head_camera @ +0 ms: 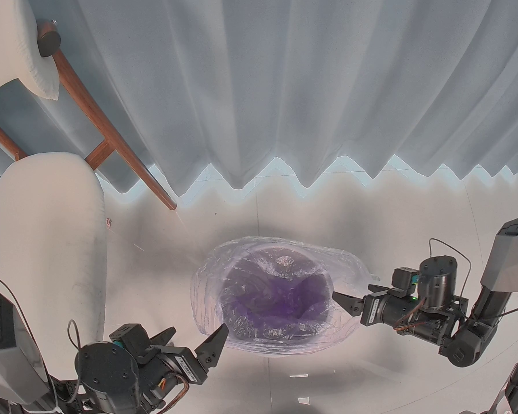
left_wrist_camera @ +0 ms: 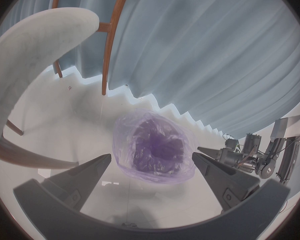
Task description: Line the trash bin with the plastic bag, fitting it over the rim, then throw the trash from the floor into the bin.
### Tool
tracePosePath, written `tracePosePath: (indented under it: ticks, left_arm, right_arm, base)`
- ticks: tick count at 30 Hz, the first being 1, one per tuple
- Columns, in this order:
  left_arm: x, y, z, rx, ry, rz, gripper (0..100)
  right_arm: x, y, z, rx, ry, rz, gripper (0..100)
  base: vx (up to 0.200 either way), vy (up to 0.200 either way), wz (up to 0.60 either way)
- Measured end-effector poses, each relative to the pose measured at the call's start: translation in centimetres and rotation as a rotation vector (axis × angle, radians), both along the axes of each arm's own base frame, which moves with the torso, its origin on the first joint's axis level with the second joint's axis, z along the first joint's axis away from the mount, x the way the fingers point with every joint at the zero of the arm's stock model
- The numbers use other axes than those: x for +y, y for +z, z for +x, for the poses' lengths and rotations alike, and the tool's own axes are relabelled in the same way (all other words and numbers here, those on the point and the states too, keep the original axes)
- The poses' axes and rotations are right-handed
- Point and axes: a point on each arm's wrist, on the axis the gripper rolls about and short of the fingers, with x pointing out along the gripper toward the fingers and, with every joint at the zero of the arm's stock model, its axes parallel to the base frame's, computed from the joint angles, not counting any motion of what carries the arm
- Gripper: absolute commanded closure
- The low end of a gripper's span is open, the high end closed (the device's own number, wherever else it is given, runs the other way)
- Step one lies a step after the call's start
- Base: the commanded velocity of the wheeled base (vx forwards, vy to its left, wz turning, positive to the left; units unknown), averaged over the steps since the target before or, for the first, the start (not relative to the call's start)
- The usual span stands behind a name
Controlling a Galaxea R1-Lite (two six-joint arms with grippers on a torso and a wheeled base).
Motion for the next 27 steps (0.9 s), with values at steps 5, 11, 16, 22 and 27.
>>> tracePosePath:
  ticks: [5,11,16,22,27]
  left_arm:
    - [1.0,1.2,0.5,-0.050,0.033,-0.007,0]
    - [2.8,3.4,1.0,-0.159,-0.022,0.020,0]
    - [3.5,5.1,0.5,-0.260,-0.191,0.020,0]
    - [3.4,6.5,-0.1,-0.306,-0.427,0.007,0]
    - [3.7,6.7,-0.8,-0.223,-0.522,0.041,0]
  right_arm:
    - [1.3,-0.2,1.9,0.090,0.036,-0.076,0]
    - [2.6,1.9,4.7,0.090,0.071,-0.144,0]
    - [2.8,3.3,5.8,0.062,0.073,-0.198,0]
    - [2.7,3.5,6.1,0.082,0.054,-0.248,0]
    - [2.7,3.4,6.2,0.116,0.041,-0.281,0]
  base:
    - [0.000,0.000,0.00]
    - [0.000,0.000,0.00]
    - [0.000,0.000,0.00]
    - [0.000,0.000,0.00]
    - [0.000,0.000,0.00]
